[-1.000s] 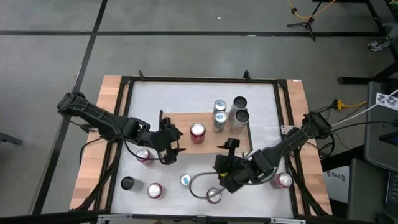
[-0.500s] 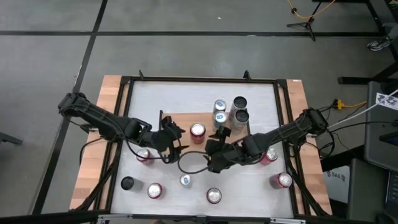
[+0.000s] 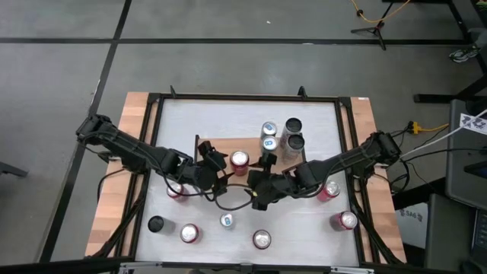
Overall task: Place canned beverage on shelf
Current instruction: Put the top red-black soda can on the shelf
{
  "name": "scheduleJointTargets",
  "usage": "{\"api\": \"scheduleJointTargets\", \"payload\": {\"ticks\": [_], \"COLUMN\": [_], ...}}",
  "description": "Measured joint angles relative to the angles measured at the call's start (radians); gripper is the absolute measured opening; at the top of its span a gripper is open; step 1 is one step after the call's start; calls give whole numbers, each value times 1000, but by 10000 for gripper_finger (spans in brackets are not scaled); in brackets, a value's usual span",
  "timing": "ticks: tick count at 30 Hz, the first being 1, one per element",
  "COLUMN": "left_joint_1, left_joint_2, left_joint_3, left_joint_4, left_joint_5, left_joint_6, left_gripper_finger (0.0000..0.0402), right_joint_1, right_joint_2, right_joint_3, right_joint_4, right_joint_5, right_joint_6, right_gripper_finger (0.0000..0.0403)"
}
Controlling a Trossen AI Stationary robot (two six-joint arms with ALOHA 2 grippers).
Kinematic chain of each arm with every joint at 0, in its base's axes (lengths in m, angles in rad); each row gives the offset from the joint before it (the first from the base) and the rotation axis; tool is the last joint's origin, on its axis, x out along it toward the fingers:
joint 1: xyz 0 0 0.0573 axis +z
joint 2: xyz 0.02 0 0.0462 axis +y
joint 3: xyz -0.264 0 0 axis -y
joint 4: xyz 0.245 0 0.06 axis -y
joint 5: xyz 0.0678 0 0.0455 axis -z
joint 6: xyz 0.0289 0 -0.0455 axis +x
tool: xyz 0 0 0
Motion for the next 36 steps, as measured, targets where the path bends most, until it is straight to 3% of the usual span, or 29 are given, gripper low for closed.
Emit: {"api": "scheduleJointTargets", "payload": {"ticks": [19,28,36], "left_joint_1": [0,0,0], "left_joint_2": [0,0,-1], "left_joint_3": [0,0,0], "left_joint_4": [-43,-44,-44], "left_joint_5": [-90,10,13], "left_joint_6": [0,1,1], "left_gripper_finger": [307,307,307], "right_joint_1": [-11,-11,-14], "right_joint_2": [0,0,0], "right_joint_3": [0,0,0], "right_joint_4": [25,21,21], "right_joint_5": [-111,-84,-48], "right_joint_6": [-33,-23,-22], "right_gripper_finger": [386,386,386]}}
